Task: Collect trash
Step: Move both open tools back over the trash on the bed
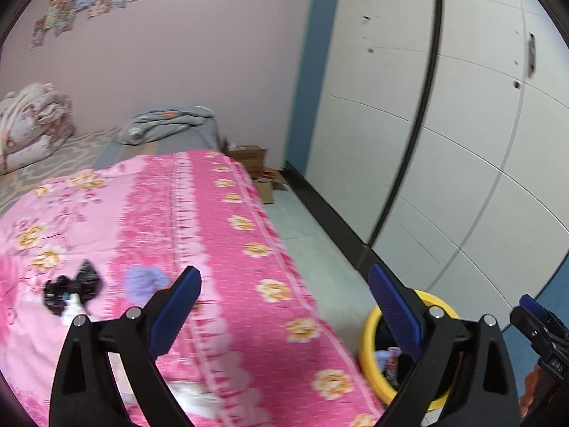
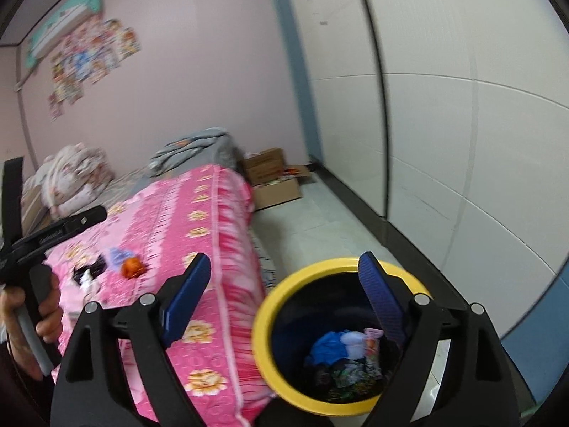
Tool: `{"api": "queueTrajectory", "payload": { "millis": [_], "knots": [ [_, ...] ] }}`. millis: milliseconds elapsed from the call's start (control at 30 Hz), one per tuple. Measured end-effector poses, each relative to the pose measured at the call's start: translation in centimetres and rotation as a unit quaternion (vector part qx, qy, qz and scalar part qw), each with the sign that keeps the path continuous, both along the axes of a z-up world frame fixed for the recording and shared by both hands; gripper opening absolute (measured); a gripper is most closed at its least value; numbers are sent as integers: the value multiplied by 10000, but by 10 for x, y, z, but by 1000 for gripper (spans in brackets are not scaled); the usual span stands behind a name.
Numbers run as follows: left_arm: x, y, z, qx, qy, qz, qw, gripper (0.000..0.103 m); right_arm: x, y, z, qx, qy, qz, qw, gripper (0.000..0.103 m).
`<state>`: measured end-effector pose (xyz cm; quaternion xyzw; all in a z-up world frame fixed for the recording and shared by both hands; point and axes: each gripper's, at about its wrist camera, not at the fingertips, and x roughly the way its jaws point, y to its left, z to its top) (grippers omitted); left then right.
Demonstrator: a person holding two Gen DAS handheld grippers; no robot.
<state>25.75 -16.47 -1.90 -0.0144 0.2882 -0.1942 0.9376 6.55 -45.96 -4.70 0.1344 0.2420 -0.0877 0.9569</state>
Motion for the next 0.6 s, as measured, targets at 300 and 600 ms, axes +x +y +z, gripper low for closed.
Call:
{"api": "queueTrajectory", "payload": {
  "millis": [300,600],
  "knots": [
    [14,101,0,144,-25,871,9961,92,32,82,6,-183,7,1195,9927,82],
    [34,196,-25,222,278,1594,9866,92,70,161,-8,-290,308,2212,9743,82]
  ]
}}
